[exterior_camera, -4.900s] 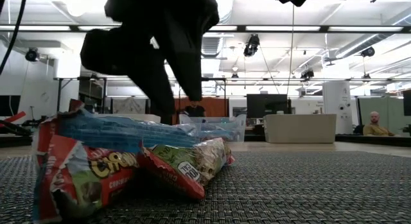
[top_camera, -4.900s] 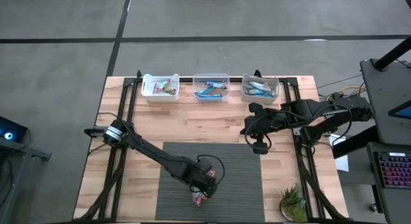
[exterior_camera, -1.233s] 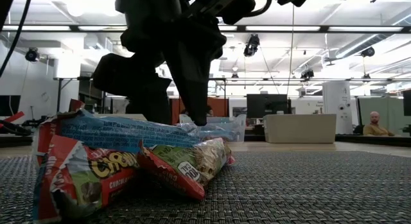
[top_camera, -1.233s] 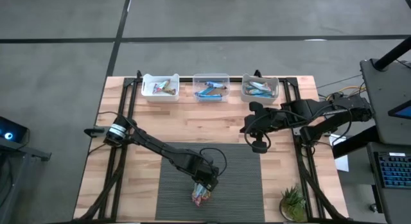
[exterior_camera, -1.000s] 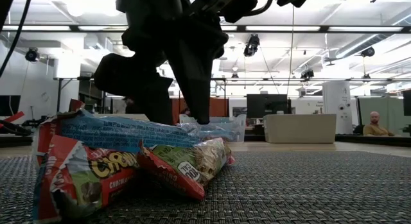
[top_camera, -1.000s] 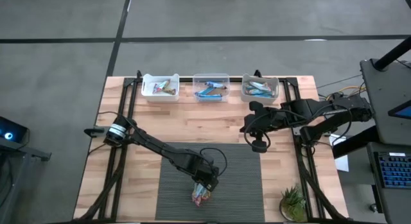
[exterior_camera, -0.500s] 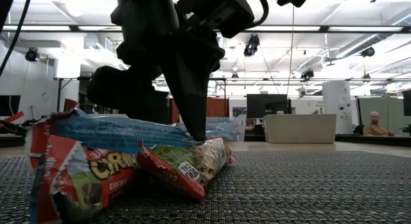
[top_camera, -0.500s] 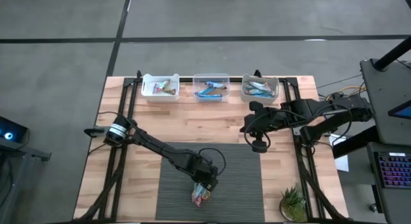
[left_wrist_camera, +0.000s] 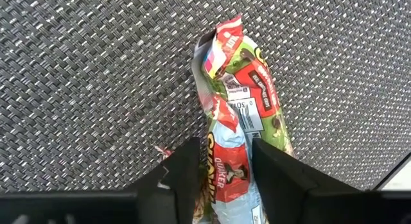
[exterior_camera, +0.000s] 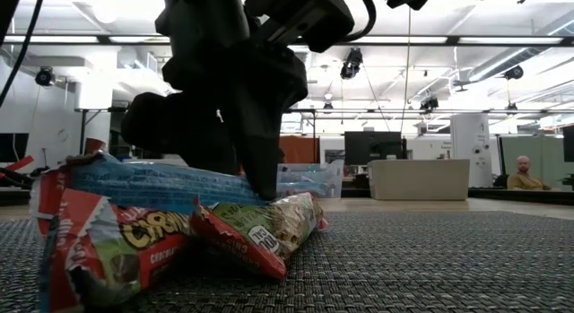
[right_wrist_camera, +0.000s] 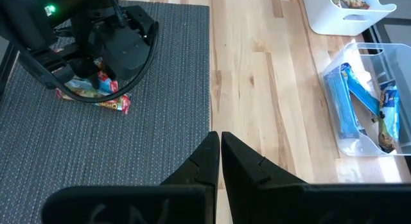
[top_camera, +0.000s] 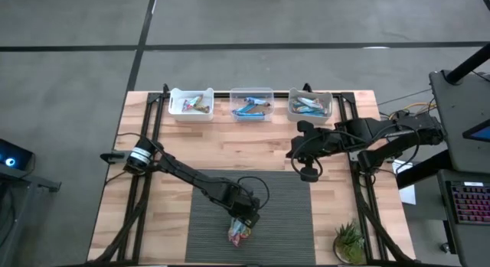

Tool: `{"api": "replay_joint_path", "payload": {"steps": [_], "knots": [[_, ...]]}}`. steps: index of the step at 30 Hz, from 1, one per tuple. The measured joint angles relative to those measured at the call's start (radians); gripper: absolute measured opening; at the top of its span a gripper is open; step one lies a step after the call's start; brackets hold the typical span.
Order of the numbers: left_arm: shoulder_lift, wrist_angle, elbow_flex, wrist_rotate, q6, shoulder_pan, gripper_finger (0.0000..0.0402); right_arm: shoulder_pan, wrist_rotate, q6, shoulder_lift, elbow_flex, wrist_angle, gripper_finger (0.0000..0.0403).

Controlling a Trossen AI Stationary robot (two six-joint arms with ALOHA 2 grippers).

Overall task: Pick and place Granola Bars by type
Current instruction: Put the red granola bar into the white bin

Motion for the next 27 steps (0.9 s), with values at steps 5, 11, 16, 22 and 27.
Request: {"api": "replay_joint_path", "payload": {"steps": [5,11,16,22,27], "knots": [[0.000,0.000,0.000,0.003,0.004,0.000,0.0102,0.000,0.000,0.003,0.000,0.000,0.000,0.0009],[0.000,0.000,0.000,0.012,0.012,0.000,0.0073,0.000,0.000,0.004,0.000,0.000,0.000,0.0009],[0.000,0.000,0.000,0.014,0.013,0.000,0.0057,0.000,0.000,0.004,0.000,0.000,0.000,0.0009],[0.001,0.000,0.000,0.014,0.012,0.000,0.0053,0.000,0.000,0.004,0.000,0.000,0.000,0.0009],[0.001,0.000,0.000,0.021,0.012,0.000,0.0053,0.000,0.000,0.004,0.000,0.000,0.000,0.0009]]}}
